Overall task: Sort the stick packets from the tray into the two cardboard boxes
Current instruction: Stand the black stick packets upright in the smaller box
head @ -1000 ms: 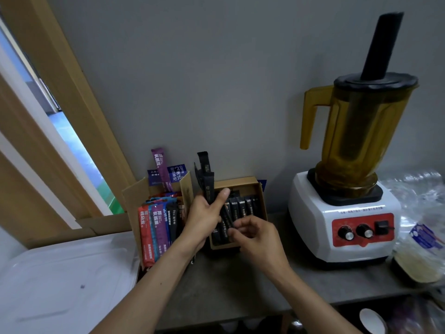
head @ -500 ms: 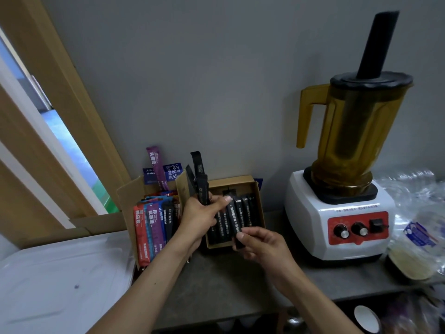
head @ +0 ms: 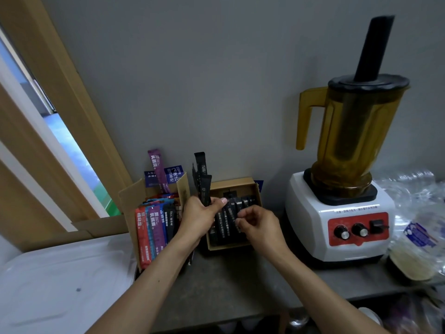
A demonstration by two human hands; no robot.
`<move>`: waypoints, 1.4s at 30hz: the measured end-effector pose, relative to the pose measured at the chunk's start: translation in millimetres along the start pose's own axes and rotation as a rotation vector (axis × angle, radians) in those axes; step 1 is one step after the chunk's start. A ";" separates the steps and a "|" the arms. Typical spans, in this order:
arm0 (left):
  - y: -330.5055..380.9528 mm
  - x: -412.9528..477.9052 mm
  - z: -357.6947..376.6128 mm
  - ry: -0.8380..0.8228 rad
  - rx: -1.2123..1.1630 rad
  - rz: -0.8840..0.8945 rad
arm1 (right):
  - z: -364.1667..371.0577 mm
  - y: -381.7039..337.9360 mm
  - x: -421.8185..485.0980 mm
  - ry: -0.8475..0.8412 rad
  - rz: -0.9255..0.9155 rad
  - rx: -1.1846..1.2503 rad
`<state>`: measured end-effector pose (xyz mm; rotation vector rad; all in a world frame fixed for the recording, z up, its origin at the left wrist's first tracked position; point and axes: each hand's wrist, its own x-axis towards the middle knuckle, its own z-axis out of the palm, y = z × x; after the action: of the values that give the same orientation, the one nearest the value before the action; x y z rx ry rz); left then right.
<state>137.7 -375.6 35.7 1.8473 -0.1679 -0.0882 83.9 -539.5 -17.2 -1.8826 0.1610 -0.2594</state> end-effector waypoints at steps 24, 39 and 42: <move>-20.5 -25.8 5.6 -0.039 -0.212 -0.111 | 21.5 17.0 18.1 0.067 -0.076 -0.115; -34.4 -42.3 2.2 -0.220 0.157 0.015 | -19.1 -38.0 18.3 -0.131 -0.033 0.352; -34.5 -39.4 -3.1 -0.205 0.121 -0.035 | -18.0 -33.7 19.9 0.072 -0.010 0.588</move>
<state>101.7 -357.0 2.4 1.9609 -0.2891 -0.2980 98.0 -549.9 22.2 -1.2921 0.1082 -0.3395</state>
